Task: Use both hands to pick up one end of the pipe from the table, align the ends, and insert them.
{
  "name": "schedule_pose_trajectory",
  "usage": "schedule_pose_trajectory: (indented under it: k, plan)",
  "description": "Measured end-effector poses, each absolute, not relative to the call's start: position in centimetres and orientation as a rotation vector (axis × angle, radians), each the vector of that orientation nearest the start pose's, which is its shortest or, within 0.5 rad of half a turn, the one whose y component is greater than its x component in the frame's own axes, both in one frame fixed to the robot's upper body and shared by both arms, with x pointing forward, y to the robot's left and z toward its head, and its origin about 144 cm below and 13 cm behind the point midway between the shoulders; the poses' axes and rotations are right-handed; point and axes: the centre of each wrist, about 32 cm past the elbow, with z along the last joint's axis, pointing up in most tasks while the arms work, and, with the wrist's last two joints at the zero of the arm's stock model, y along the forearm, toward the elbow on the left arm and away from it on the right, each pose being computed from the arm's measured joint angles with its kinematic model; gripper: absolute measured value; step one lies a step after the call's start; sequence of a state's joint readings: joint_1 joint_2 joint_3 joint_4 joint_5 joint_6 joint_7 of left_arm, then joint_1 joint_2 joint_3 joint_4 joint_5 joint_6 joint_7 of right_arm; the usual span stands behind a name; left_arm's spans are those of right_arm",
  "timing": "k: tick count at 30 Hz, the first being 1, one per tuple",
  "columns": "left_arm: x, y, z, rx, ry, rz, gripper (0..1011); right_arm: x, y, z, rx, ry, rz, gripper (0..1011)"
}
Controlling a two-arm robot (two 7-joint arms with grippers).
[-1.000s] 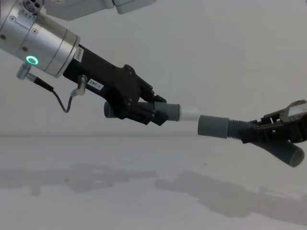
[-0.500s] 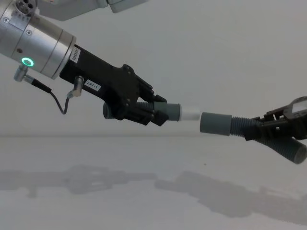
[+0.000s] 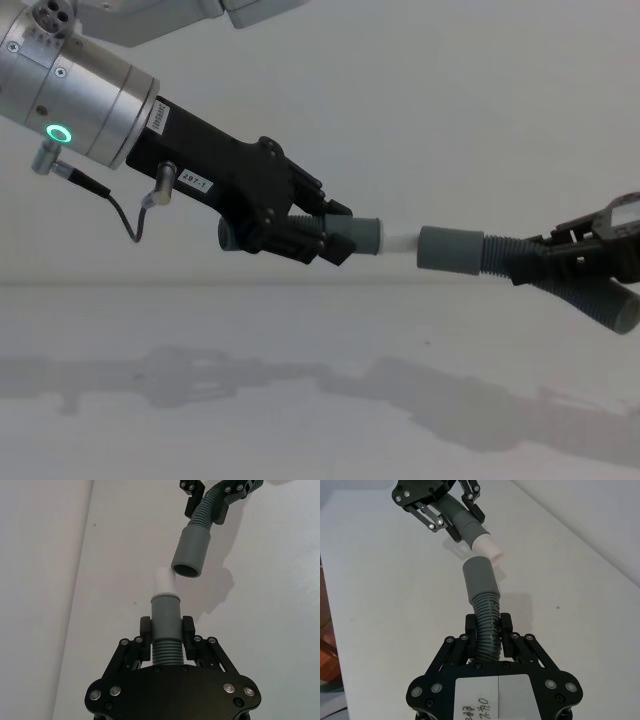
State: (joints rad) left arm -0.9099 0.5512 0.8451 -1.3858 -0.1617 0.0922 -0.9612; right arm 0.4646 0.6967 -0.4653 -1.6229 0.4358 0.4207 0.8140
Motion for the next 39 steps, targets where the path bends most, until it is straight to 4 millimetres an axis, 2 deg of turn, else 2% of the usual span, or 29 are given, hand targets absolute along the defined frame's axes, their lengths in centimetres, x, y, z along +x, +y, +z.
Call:
schedule_pose_trajectory:
  k: [39]
  plan:
    - [60.38,21.24,134.70,0.634,-0.493,0.163,355,54.04,-29.99,128.64,-0.458,0.008,-0.487,274]
